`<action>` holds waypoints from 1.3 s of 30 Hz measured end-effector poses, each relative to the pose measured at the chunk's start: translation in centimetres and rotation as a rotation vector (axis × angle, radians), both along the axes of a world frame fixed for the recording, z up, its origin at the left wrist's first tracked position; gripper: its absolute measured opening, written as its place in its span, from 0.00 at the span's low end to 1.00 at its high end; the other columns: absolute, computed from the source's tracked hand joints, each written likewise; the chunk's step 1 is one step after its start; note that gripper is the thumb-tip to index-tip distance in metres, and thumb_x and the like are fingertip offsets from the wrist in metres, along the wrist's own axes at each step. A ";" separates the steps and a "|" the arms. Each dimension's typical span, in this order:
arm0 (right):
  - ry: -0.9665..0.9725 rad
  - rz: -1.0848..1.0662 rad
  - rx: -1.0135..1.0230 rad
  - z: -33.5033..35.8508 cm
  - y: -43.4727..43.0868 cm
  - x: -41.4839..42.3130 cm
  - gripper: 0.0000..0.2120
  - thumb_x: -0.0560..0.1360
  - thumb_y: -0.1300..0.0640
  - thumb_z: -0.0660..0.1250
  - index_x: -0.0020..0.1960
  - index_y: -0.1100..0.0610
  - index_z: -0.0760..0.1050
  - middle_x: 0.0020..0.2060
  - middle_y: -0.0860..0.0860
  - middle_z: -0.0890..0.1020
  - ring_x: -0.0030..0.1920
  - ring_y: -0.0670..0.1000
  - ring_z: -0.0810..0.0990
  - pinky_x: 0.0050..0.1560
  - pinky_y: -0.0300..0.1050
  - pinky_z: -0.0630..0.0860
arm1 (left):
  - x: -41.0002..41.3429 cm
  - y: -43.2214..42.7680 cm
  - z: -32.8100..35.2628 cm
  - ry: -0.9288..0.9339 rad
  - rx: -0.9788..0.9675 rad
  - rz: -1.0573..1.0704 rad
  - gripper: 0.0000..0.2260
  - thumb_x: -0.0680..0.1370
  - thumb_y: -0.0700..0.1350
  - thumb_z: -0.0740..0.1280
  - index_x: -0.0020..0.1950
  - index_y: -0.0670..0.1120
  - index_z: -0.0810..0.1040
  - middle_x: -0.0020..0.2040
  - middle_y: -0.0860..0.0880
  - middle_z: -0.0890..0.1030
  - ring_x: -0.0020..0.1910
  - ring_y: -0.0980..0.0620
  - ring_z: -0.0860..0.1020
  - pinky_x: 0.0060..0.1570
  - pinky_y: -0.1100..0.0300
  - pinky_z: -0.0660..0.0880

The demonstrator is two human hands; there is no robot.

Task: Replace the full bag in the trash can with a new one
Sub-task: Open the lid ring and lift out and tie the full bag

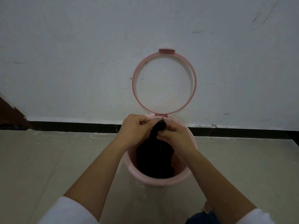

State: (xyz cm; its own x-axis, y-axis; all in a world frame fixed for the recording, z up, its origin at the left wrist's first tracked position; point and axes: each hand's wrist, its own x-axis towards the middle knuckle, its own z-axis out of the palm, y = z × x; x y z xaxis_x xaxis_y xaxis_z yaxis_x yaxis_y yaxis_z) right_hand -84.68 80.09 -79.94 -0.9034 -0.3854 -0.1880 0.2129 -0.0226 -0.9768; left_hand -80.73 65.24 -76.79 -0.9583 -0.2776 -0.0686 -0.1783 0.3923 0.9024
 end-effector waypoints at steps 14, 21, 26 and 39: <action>0.114 -0.171 0.358 1.9 -0.2 -1.4 0.06 0.71 0.63 0.72 0.38 0.53 0.84 0.32 0.48 0.83 0.37 0.52 0.83 0.42 0.39 0.80 | -0.3 -3.1 -7.2 -0.314 -0.397 0.018 0.23 0.78 0.57 0.53 0.67 0.47 0.70 0.68 0.40 0.73 0.65 0.37 0.70 0.61 0.47 0.68; 0.096 -0.112 0.486 13.2 -1.1 -1.7 0.04 0.70 0.64 0.73 0.37 0.58 0.83 0.34 0.56 0.82 0.40 0.54 0.81 0.52 0.61 0.80 | 4.1 -3.3 -2.8 -0.485 -0.313 -0.021 0.25 0.80 0.53 0.56 0.74 0.44 0.61 0.75 0.41 0.64 0.74 0.40 0.60 0.71 0.45 0.60; 0.137 -0.011 0.549 25.4 -2.2 1.4 0.04 0.69 0.61 0.74 0.45 0.57 0.84 0.36 0.50 0.83 0.45 0.55 0.83 0.55 0.57 0.79 | 7.2 -3.6 11.5 -0.495 -0.251 0.055 0.22 0.80 0.50 0.58 0.73 0.43 0.64 0.70 0.39 0.69 0.68 0.37 0.66 0.67 0.48 0.63; 0.250 0.442 0.564 52.7 -9.9 17.9 0.07 0.69 0.54 0.74 0.33 0.53 0.81 0.30 0.51 0.79 0.34 0.50 0.78 0.44 0.46 0.76 | 30.5 -5.6 40.9 -0.520 -0.228 0.276 0.23 0.81 0.52 0.55 0.75 0.48 0.60 0.73 0.43 0.65 0.70 0.43 0.63 0.68 0.50 0.64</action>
State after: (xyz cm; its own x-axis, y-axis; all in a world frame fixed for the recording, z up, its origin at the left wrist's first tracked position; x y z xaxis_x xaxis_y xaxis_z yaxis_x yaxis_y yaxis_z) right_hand -66.75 70.19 -27.20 -0.7288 -0.6274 -0.2741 -0.1430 0.5310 -0.8352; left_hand -50.23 59.66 -35.88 -0.7064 -0.5727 -0.4160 -0.6934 0.4417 0.5694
